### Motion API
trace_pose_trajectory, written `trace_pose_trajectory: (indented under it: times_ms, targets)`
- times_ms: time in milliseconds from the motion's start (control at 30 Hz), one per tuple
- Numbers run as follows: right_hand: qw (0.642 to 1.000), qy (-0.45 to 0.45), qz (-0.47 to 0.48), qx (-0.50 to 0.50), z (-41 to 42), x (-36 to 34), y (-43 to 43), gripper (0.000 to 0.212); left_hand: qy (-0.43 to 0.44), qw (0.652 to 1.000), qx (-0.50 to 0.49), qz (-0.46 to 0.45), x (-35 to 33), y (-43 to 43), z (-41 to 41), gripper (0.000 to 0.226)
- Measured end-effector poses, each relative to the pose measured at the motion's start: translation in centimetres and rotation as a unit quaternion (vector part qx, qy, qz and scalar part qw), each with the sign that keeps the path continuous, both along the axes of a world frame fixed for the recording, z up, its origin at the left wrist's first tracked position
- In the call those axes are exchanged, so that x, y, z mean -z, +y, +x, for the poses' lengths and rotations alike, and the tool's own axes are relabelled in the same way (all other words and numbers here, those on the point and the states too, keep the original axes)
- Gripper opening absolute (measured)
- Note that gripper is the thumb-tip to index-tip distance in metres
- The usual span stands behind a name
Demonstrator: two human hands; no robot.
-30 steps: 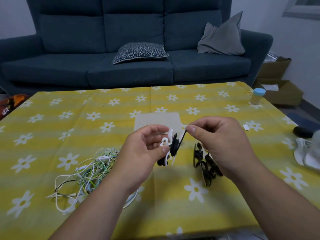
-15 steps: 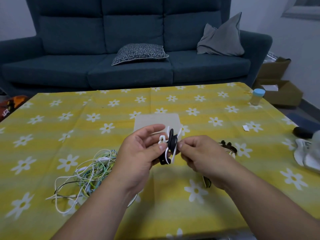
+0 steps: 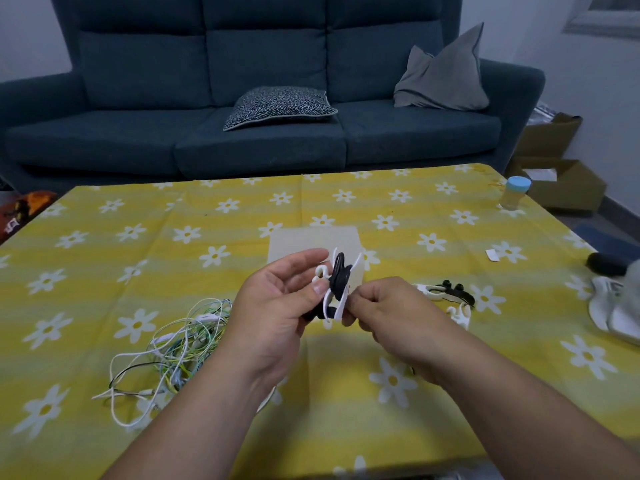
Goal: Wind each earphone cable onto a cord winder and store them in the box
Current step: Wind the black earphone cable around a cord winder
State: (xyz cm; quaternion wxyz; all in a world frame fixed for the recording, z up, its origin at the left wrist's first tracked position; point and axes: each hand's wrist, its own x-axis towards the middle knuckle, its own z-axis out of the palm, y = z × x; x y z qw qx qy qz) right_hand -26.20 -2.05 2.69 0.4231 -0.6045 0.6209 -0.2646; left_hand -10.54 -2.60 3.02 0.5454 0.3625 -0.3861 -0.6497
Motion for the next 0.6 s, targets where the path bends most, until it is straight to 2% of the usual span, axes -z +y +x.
trace_pose_trajectory:
  times_ms: [167,267,400,600]
  targets:
    - [0.996,-0.026,-0.001,-0.081,0.8,-0.3,1.0,0.030,-0.011,0.999,-0.043,0.004,0.3,-0.3,0.0,0.031]
    - [0.992,-0.003,-0.018,-0.128,1.0,-0.6,1.3,0.025,-0.022,0.997,-0.074,0.004,0.5,-0.4,-0.1,0.028]
    - [0.985,0.026,-0.039,-0.166,0.9,-1.1,1.6,0.024,-0.085,0.991,-0.105,-0.019,1.1,-0.6,0.1,0.026]
    - [0.987,0.002,-0.078,-0.139,0.6,-2.0,1.8,0.028,-0.212,0.967,-0.110,-0.090,1.3,-0.8,0.3,0.031]
